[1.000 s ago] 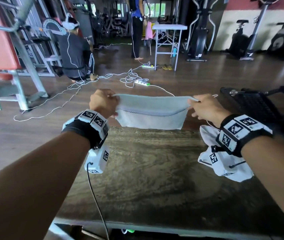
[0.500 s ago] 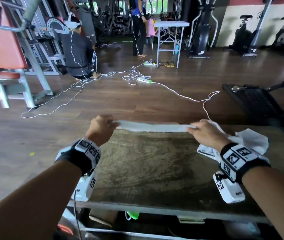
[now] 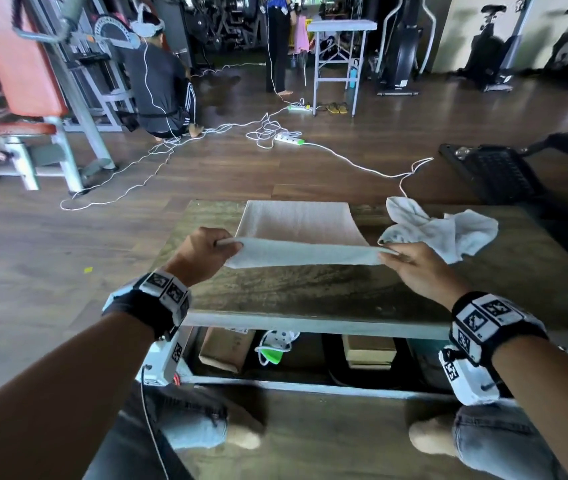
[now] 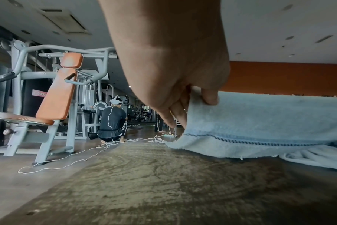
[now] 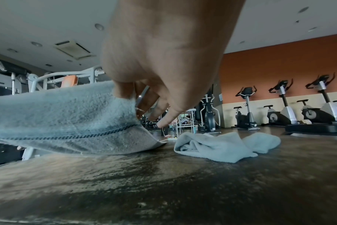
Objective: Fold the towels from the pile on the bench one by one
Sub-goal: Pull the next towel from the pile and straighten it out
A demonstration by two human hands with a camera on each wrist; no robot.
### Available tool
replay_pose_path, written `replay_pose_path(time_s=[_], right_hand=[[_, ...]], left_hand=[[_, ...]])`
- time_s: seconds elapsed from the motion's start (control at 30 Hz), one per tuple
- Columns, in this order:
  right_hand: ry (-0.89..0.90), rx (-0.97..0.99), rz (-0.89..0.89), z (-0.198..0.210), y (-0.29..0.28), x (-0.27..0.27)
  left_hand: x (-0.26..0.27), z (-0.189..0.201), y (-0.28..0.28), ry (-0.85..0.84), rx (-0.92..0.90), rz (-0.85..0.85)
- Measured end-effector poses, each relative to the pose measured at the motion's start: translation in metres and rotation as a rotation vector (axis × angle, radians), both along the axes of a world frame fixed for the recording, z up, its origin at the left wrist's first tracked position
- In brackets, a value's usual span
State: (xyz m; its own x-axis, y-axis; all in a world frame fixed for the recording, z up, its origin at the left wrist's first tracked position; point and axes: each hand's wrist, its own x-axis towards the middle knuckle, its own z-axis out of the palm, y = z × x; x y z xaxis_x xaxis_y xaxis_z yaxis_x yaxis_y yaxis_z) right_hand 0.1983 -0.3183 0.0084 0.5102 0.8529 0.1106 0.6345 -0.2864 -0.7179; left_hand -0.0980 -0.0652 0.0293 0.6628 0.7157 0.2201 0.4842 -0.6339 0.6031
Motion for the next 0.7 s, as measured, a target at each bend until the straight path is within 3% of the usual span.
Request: replay_pose_path(time_s=[0.1,0.27,0.43,0.53,0.7], right_hand=[[0.018,0.011,0.004,0.01,-0.015,-0.008],[0.225,0.027,0.114,0.033,-0.036,-0.025],[0.375,-0.186,0.052,0.048,-0.044,-0.036],[0.374,-0.231,0.066,0.052,-0.044,-0.042],[0.306,-0.162,0.038,0.04,-0.028,-0.038]], left_hand=[[-0.011,0.007,-0.013,-0.006,-0.02,-0.034],[-0.036,0.008,-0.019,0.199,-0.067,-0.096],[-0.052,0.012,-0.038,0.258,-0.181,-0.084],[-0.055,0.008,-0.044,0.199,-0.279,-0.066],[-0.047,-0.003,-0.038,0.077,-0.246,0.018]])
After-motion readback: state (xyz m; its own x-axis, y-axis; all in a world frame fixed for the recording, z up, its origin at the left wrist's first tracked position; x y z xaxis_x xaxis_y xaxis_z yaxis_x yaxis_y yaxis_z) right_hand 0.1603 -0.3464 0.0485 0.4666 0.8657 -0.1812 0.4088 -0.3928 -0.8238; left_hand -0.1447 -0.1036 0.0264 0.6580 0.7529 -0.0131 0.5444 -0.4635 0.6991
